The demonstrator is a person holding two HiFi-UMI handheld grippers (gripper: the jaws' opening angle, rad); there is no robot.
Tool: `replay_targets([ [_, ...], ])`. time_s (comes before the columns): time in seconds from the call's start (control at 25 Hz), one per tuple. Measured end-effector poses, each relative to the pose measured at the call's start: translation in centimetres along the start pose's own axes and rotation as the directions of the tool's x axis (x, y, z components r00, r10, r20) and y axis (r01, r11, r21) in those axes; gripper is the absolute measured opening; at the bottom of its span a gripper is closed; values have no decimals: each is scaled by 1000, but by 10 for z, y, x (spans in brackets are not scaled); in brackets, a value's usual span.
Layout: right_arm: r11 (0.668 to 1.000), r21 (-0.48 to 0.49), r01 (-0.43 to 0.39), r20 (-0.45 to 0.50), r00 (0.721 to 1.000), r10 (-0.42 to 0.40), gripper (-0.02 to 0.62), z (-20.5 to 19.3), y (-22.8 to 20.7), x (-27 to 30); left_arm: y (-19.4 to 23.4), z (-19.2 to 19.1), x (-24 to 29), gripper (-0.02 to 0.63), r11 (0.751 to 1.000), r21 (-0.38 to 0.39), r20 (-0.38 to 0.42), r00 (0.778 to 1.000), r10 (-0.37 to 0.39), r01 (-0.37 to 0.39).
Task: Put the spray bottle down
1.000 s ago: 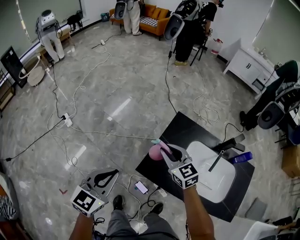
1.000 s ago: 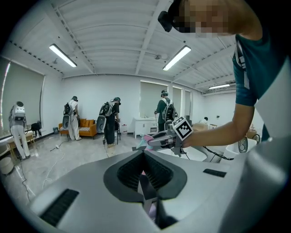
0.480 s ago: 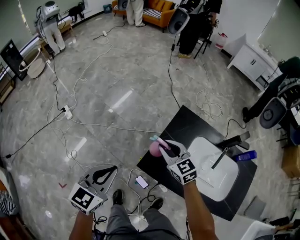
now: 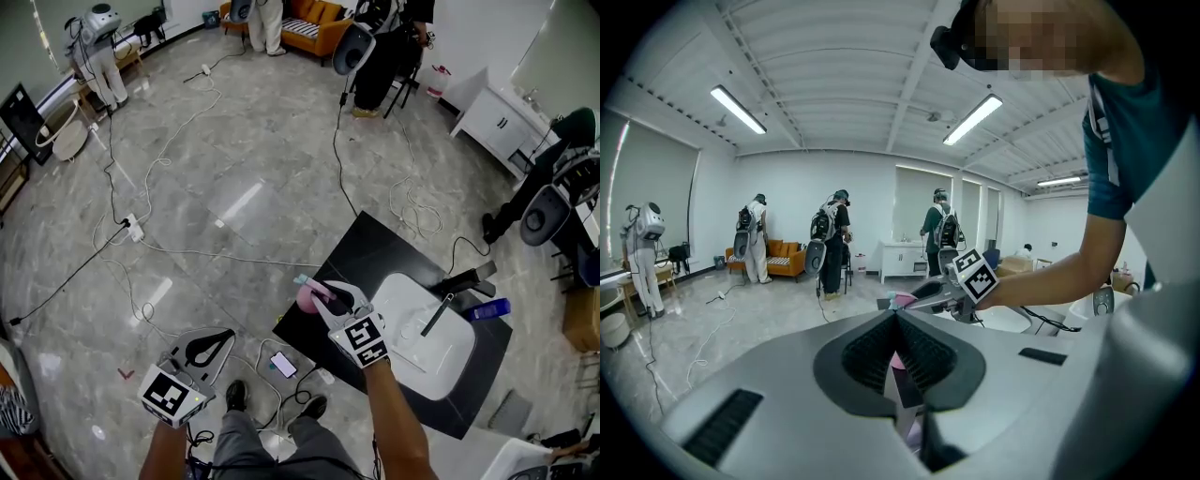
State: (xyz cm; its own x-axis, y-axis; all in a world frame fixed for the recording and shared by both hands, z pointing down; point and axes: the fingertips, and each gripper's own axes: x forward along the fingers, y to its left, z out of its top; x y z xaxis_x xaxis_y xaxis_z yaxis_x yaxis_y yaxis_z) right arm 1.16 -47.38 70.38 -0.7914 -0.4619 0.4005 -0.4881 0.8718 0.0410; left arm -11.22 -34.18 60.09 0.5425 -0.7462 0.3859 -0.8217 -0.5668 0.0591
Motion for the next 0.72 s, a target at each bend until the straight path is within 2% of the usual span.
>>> replay_targets([
  [0.36, 1000, -17, 13, -21, 1000, -14, 149, 7, 3, -4, 1, 10, -13, 2, 1000, 13, 18, 1000, 0, 0],
  [0.56, 997, -5, 78, -5, 997, -78, 177, 24, 4, -31, -1, 33, -29, 2, 1000, 16, 44, 999, -5, 4],
  [0.72, 983, 31, 179, 63, 981, -181, 179, 56, 7, -81, -3, 54, -43, 2, 999, 52, 68, 998, -11, 7],
])
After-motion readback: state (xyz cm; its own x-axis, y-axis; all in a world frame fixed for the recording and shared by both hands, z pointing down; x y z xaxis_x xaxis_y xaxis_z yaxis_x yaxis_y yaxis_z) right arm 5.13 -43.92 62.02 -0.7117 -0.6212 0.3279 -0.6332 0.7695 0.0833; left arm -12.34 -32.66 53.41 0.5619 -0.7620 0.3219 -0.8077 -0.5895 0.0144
